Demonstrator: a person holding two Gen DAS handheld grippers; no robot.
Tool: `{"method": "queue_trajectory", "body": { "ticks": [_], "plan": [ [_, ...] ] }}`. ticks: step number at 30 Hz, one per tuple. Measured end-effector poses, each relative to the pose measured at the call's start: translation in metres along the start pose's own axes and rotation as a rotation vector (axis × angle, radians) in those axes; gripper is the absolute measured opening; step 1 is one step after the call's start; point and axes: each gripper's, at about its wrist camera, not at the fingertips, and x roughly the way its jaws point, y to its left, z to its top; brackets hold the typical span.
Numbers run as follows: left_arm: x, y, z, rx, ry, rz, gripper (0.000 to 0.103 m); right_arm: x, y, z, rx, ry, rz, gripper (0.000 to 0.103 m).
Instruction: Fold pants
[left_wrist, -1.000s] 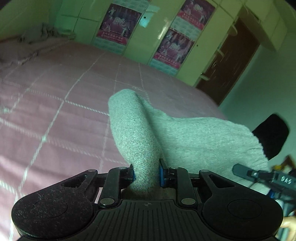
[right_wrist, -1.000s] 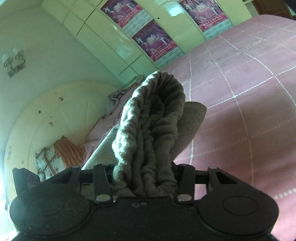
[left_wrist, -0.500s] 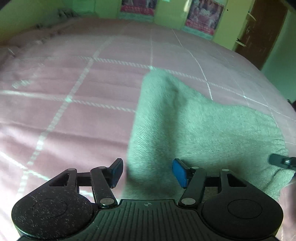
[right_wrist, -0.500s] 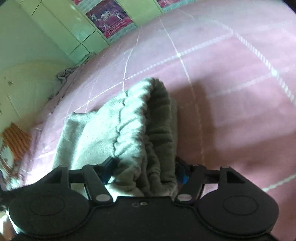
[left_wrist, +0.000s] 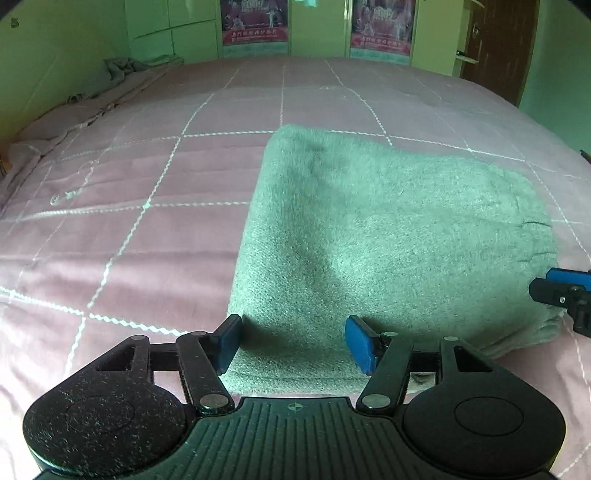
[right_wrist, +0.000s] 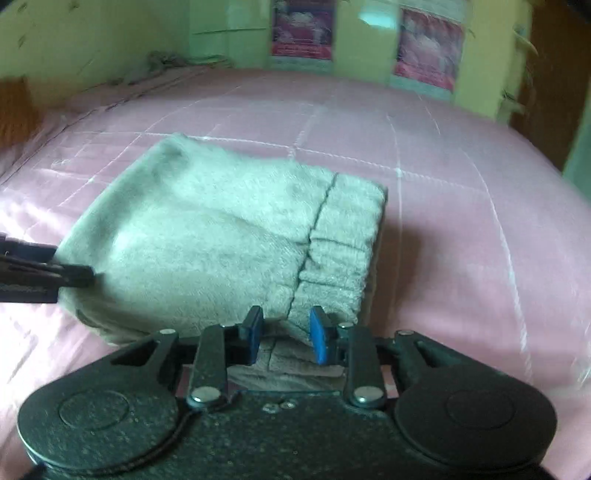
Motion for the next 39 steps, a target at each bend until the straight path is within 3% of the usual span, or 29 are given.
{"method": "queue_trajectory", "body": {
  "ticks": [3,6,9,14,18,22,27,30,36,39],
  "plan": [
    [-0.001,0.001,0.005,-0.007,0.004,0.011,0.061,-0.008,0.004,0.013,0.004,0.001,0.004,0.030],
    [0.000,-0.003,0.005,-0.007,0.009,0.022,0.061,-0.025,0.014,0.020,0.000,-0.084,0.001,0.032],
    [-0.007,-0.008,0.009,-0.004,-0.002,0.018,0.061,-0.002,0.012,0.013,-0.015,0.043,0.007,0.032],
    [-0.003,-0.014,0.031,0.026,-0.044,0.013,0.061,-0.017,0.004,0.030,0.029,-0.048,0.053,0.031],
    [0.010,-0.026,0.055,0.056,-0.066,0.025,0.061,-0.015,0.000,0.053,0.000,-0.087,0.011,0.031],
    [0.035,-0.032,0.071,0.061,-0.035,0.043,0.061,0.016,-0.005,0.071,0.002,-0.089,-0.034,0.032],
    [0.064,-0.035,0.067,0.073,0.018,0.050,0.061,0.060,-0.016,0.061,0.018,0.012,-0.065,0.034],
    [0.064,-0.036,0.067,0.077,0.020,0.051,0.061,0.065,-0.024,0.057,0.071,0.013,-0.047,0.034],
    [0.051,-0.036,0.066,0.072,0.033,0.045,0.061,0.054,-0.026,0.059,0.084,0.018,-0.042,0.037],
    [0.040,-0.035,0.059,0.059,0.031,0.030,0.061,0.030,-0.019,0.057,0.098,-0.041,-0.021,0.037]
  ]
}}
